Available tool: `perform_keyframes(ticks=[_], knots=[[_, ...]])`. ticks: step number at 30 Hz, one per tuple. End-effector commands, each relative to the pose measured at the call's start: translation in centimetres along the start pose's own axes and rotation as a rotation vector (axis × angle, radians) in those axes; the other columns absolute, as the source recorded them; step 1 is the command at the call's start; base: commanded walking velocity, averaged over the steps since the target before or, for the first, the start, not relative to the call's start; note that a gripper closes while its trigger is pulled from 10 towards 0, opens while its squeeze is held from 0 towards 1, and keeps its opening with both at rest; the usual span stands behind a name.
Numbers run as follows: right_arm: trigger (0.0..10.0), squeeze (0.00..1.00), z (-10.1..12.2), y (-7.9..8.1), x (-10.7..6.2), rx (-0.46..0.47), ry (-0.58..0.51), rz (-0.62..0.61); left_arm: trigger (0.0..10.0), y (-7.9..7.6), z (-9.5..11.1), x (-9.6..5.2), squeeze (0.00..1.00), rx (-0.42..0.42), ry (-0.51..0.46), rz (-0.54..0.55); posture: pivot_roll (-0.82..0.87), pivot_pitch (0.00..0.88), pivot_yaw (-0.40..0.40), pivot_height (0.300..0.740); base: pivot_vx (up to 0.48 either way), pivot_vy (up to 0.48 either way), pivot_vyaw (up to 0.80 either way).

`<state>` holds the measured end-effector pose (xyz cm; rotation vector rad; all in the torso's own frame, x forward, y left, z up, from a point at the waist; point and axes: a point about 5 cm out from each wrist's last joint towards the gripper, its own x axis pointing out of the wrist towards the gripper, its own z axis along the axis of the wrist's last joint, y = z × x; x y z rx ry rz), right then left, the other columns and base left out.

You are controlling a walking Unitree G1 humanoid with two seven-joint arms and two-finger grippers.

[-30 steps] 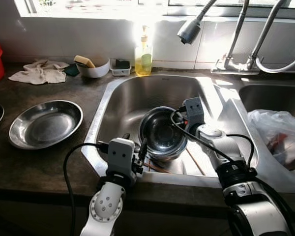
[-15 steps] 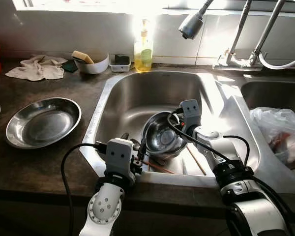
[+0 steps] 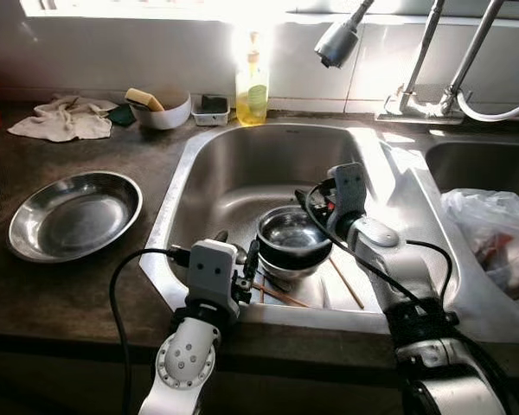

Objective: Kitchen organization

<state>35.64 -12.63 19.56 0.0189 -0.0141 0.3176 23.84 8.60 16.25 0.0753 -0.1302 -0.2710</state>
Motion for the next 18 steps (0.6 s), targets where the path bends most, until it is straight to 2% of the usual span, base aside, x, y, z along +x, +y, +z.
perform_keyframes(ticks=[1, 3, 7, 10, 12, 18], knots=[[10.0, 0.00, 2.0, -0.1, -1.1, -0.046, -0.113, -0.027, 10.0, 0.1, -0.3, 0.2, 0.00, 0.005, 0.007, -0.007, 0.06, 0.059, -0.026, 0.740, 0.000, 0.000, 0.00], [10.0, 0.00, 2.8, 0.1, -2.4, -0.091, -0.172, -0.050, 10.0, 0.2, -0.3, 0.4, 0.00, 0.010, 0.003, -0.011, 0.05, 0.045, -0.016, 0.740, 0.000, 0.000, 0.00], [10.0, 0.00, 3.1, 0.4, -3.6, -0.114, -0.211, -0.076, 10.0, 0.2, -0.2, 0.7, 0.00, 0.012, -0.005, -0.017, 0.05, 0.036, -0.014, 0.740, 0.000, 0.000, 0.00], [10.0, 0.00, 3.0, 0.5, -4.5, -0.118, -0.224, -0.095, 10.0, 0.2, -0.2, 0.8, 0.00, 0.013, -0.010, -0.019, 0.05, 0.033, -0.013, 0.740, 0.000, 0.000, 0.00], [10.0, 0.00, 2.6, 0.8, -5.9, -0.126, -0.235, -0.128, 10.0, 0.3, -0.1, 1.0, 0.00, 0.012, -0.017, -0.017, 0.05, 0.026, -0.007, 0.740, 0.000, 0.000, 0.00], [10.0, 0.00, 2.4, 1.2, -7.1, -0.136, -0.245, -0.174, 10.0, 0.4, -0.1, 1.1, 0.00, 0.004, -0.022, -0.020, 0.04, 0.016, 0.007, 0.740, 0.000, 0.000, 0.08]])
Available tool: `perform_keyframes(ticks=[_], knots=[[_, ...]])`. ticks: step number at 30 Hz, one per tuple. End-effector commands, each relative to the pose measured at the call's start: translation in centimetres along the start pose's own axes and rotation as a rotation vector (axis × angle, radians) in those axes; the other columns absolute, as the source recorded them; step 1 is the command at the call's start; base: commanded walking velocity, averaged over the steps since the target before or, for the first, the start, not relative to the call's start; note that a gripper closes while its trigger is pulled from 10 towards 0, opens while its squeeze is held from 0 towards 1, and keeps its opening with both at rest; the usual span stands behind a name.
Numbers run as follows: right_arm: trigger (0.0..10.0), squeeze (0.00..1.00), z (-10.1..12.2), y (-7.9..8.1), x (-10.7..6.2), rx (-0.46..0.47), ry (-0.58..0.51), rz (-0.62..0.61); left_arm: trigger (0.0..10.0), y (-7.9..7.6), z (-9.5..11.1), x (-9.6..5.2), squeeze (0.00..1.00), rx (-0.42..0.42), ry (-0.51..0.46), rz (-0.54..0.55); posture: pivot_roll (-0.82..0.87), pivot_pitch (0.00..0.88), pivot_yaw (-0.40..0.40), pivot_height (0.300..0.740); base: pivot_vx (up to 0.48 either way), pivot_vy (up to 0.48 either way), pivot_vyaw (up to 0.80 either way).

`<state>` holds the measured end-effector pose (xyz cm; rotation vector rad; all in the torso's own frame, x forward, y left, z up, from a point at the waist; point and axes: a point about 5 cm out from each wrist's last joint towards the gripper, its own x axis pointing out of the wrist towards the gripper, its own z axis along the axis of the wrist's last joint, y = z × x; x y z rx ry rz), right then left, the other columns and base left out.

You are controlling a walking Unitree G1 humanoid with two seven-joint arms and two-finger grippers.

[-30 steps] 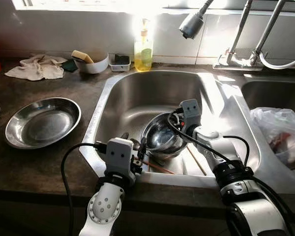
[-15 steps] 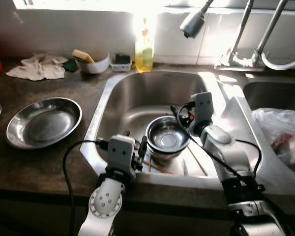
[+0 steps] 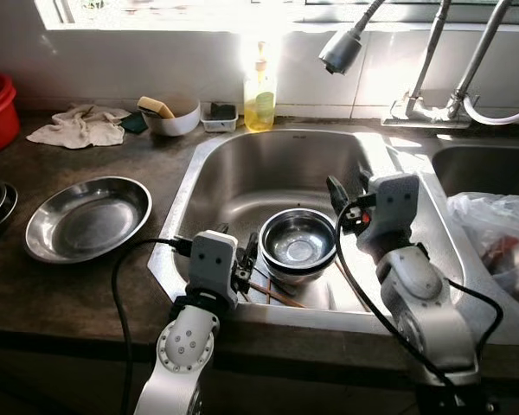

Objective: Kitchen organization

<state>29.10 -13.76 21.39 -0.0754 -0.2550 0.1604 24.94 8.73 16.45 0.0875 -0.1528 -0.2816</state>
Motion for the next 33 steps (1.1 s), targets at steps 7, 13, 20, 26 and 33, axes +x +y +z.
perform_keyframes(ticks=[7, 13, 20, 26, 33], knots=[[10.0, 0.00, 0.7, 0.1, -0.6, 0.007, -0.024, -0.059, 10.0, -0.1, -0.1, 0.4, 0.00, -0.012, -0.006, -0.018, 0.04, 0.009, 0.006, 0.740, 0.000, 0.147, 0.73], [10.0, 0.00, 0.7, 0.2, -0.3, 0.019, -0.025, -0.054, 10.0, -0.1, -0.1, 0.4, 0.00, -0.016, -0.005, -0.022, 0.04, 0.008, 0.005, 0.740, 0.000, 0.463, 0.80], [10.0, 0.00, 0.8, 0.8, -0.1, 0.050, -0.024, -0.041, 10.0, 0.0, 0.0, 0.4, 0.00, -0.016, -0.015, -0.015, 0.04, 0.014, 0.002, 0.740, 0.000, 0.000, 0.80], [10.0, 0.00, 0.7, 0.7, 0.4, 0.062, -0.009, -0.044, 10.0, -0.1, 0.0, 0.3, 0.00, -0.017, -0.011, -0.017, 0.05, 0.019, 0.000, 0.740, 0.000, 0.127, 0.80], [10.0, 0.00, 0.2, 0.4, 1.5, 0.082, 0.055, -0.051, 10.0, 0.0, -0.2, 0.3, 0.00, -0.011, -0.007, -0.004, 0.05, 0.021, -0.001, 0.740, 0.000, 0.107, 0.18]])
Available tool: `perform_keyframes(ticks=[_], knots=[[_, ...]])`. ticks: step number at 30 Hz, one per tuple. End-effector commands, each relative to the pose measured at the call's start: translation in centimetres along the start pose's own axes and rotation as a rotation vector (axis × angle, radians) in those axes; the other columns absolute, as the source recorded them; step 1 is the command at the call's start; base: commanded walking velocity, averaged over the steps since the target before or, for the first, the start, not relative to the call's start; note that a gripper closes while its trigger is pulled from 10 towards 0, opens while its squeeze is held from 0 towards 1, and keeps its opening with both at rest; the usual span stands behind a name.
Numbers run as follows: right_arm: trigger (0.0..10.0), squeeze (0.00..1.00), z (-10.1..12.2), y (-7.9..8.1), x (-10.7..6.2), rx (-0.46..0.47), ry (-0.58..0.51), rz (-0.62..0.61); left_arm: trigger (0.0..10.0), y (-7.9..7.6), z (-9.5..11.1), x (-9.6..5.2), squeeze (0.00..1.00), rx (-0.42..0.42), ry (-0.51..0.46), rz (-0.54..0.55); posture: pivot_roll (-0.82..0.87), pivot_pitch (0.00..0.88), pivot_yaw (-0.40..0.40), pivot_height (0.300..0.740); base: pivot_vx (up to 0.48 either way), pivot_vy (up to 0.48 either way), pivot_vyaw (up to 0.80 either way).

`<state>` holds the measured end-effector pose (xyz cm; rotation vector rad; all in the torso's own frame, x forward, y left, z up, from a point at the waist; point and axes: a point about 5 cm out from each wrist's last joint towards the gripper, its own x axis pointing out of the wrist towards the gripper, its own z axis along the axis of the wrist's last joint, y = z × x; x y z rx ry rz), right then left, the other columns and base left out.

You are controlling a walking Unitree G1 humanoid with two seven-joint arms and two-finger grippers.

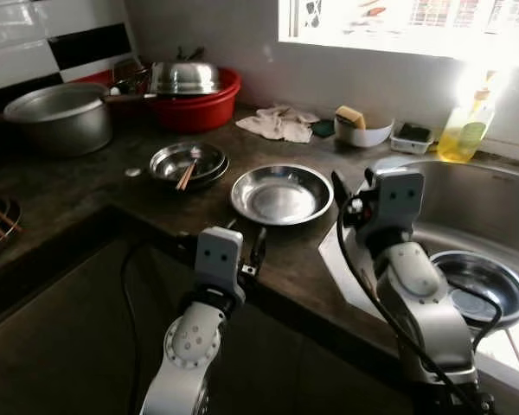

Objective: Kitchen organization

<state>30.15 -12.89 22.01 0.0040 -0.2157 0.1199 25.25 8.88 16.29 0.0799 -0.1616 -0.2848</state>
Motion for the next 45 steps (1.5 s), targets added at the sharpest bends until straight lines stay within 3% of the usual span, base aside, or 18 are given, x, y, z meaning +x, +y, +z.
perform_keyframes(ticks=[1, 6, 8, 9, 10, 15, 16, 17, 19, 21, 24, 29, 45], knots=[[10.0, 0.00, -0.3, -0.5, 0.6, -0.013, 0.042, -0.011, 10.0, -0.3, 0.1, 0.0, 0.00, -0.006, 0.004, -0.003, 0.05, 0.023, -0.005, 0.740, 0.000, 0.000, 0.00], [10.0, 0.00, -0.6, -1.0, 1.2, -0.026, 0.086, -0.032, 10.0, -0.4, 0.0, 0.0, 0.00, -0.007, 0.006, -0.006, 0.05, 0.025, -0.006, 0.740, 0.000, 0.000, 0.00], [10.0, 0.00, -1.8, -1.3, 2.0, -0.006, 0.187, -0.034, 10.0, -0.5, -0.1, -0.1, 0.00, -0.007, 0.014, -0.012, 0.05, 0.027, -0.007, 0.740, 0.000, 0.000, 0.00], [10.0, 0.00, -1.8, -1.3, 2.0, -0.006, 0.187, -0.034, 10.0, -0.5, -0.1, -0.1, 0.00, -0.007, 0.014, -0.012, 0.05, 0.027, -0.007, 0.740, 0.000, 0.000, 0.00], [10.0, 1.00, -2.3, -1.2, 2.6, 0.019, 0.223, -0.017, 10.0, -0.6, -0.4, -0.2, 0.00, -0.011, 0.024, -0.024, 0.05, 0.027, -0.008, 0.740, 0.000, 0.000, 0.00], [10.0, 1.00, -2.4, -0.8, 4.6, 0.016, 0.291, -0.021, 10.0, -1.1, -0.7, -0.4, 0.00, -0.012, 0.041, -0.046, 0.06, 0.028, -0.015, 0.740, 0.000, 0.000, 0.00], [10.0, 0.36, -2.3, -0.8, 4.9, 0.027, 0.298, -0.028, 10.0, -1.2, -0.7, -0.5, 0.00, -0.012, 0.042, -0.048, 0.06, 0.028, -0.019, 0.740, 0.000, 0.000, 0.00], [10.0, 0.00, -2.1, -0.8, 5.2, 0.040, 0.302, -0.041, 10.0, -1.2, -0.7, -0.5, 0.00, -0.013, 0.042, -0.049, 0.07, 0.027, -0.024, 0.740, 0.000, 0.000, 0.00], [10.0, 0.00, -2.0, -1.0, 5.9, 0.048, 0.326, -0.070, 10.0, -1.2, -0.7, -0.6, 0.00, -0.015, 0.046, -0.051, 0.07, 0.029, -0.026, 0.740, 0.000, 0.000, 0.00], [10.0, 0.00, -2.2, -1.4, 6.8, 0.000, 0.379, -0.103, 10.0, -1.3, -0.8, -0.7, 0.00, -0.019, 0.054, -0.063, 0.07, 0.028, -0.026, 0.740, 0.000, 0.000, 0.00], [10.0, 0.00, -2.5, -1.6, 7.5, 0.022, 0.427, -0.079, 10.0, -2.2, -0.8, -1.2, 0.00, 0.028, 0.022, -0.150, 0.07, 0.025, -0.029, 0.740, 0.000, 0.000, 0.00], [10.0, 0.00, -2.6, -2.0, 8.1, 0.048, 0.461, -0.097, 10.0, -3.3, -0.5, -1.7, 0.00, 0.007, -0.008, -0.211, 0.07, 0.022, -0.032, 0.740, 0.000, 0.000, 0.00], [10.0, 0.00, -3.3, -2.2, 9.1, 0.126, 0.620, -0.068, 10.0, -3.4, -0.8, -1.8, 0.00, 0.023, -0.002, -0.216, 0.07, 0.022, -0.037, 0.740, 0.000, 0.000, 0.00]])
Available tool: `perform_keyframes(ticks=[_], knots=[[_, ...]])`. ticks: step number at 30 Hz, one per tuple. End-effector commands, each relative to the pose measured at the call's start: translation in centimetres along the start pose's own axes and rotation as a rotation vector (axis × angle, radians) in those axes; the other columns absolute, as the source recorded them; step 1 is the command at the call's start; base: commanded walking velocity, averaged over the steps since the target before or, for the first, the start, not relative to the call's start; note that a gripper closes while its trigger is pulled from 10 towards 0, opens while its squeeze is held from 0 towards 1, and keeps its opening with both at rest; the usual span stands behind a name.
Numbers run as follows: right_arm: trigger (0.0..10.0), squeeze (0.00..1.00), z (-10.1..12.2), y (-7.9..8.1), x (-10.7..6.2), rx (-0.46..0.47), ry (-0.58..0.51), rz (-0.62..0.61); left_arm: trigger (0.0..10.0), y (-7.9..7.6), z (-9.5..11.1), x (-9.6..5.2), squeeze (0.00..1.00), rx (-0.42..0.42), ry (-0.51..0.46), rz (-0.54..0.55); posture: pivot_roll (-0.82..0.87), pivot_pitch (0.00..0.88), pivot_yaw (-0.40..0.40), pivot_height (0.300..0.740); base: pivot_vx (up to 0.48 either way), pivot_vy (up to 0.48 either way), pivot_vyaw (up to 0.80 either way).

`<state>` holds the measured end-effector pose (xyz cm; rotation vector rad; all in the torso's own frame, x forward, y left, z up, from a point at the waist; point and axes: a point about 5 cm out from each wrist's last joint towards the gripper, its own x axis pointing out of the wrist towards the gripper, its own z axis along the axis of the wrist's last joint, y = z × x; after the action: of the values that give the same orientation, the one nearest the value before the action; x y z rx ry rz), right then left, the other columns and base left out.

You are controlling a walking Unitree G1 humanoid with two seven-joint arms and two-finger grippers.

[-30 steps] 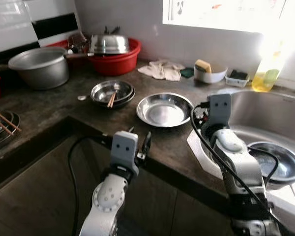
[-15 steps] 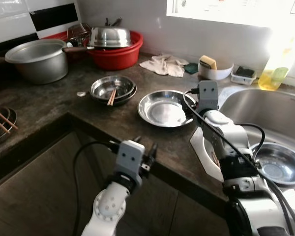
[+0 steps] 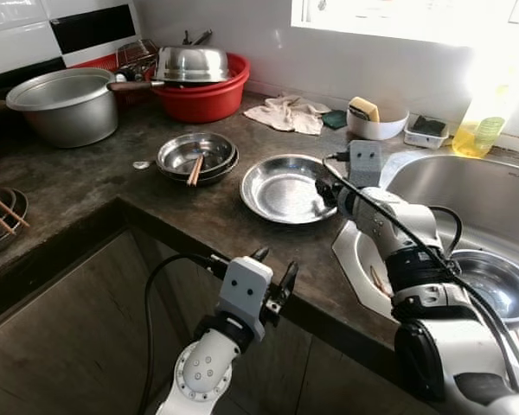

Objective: Kitchen organization

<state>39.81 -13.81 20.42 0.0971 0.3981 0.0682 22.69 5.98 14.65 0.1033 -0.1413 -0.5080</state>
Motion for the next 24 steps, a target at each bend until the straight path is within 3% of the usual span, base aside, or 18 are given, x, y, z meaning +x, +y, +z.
perform_keyframes(ticks=[1, 7, 17, 18, 19, 20, 24], knots=[[10.0, 0.00, 0.4, -0.2, 0.0, 0.002, 0.014, -0.009, 10.0, 0.2, 0.2, 0.0, 0.00, 0.021, -0.012, 0.010, 0.07, 0.022, -0.037, 0.740, 0.000, 0.000, 0.00], [10.0, 0.00, 0.6, -0.2, 0.2, 0.016, 0.020, -0.004, 10.0, 0.3, 0.2, 0.0, 0.00, 0.023, -0.012, 0.020, 0.07, 0.025, -0.039, 0.740, 0.000, 0.000, 0.00], [10.0, 0.00, -0.9, 0.5, 0.5, 0.053, 0.136, 0.027, 10.0, 0.4, 0.3, 0.2, 0.00, 0.027, -0.012, 0.028, 0.07, 0.030, -0.045, 0.740, 0.000, 0.000, 0.00], [6.0, 0.00, -1.2, 0.5, 0.6, 0.054, 0.152, 0.027, 10.0, 0.4, 0.3, 0.2, 0.00, 0.028, -0.012, 0.031, 0.07, 0.031, -0.048, 0.740, 0.000, 0.000, 0.00], [4.1, 0.00, -1.3, 0.5, 0.6, 0.054, 0.159, 0.026, 10.0, 0.4, 0.3, 0.2, 0.00, 0.028, -0.012, 0.032, 0.07, 0.031, -0.047, 0.740, 0.000, 0.000, 0.00], [0.2, 0.00, -1.4, 0.5, 0.7, 0.051, 0.161, 0.027, 10.0, 0.4, 0.3, 0.2, 0.00, 0.029, -0.012, 0.033, 0.07, 0.031, -0.047, 0.740, 0.000, 0.000, 0.00], [0.0, 0.00, -1.6, 0.7, 0.7, 0.052, 0.172, 0.033, 10.0, 0.4, 0.2, 0.3, 0.00, 0.033, -0.009, 0.039, 0.07, 0.031, -0.049, 0.740, 0.000, 0.000, 0.00]])
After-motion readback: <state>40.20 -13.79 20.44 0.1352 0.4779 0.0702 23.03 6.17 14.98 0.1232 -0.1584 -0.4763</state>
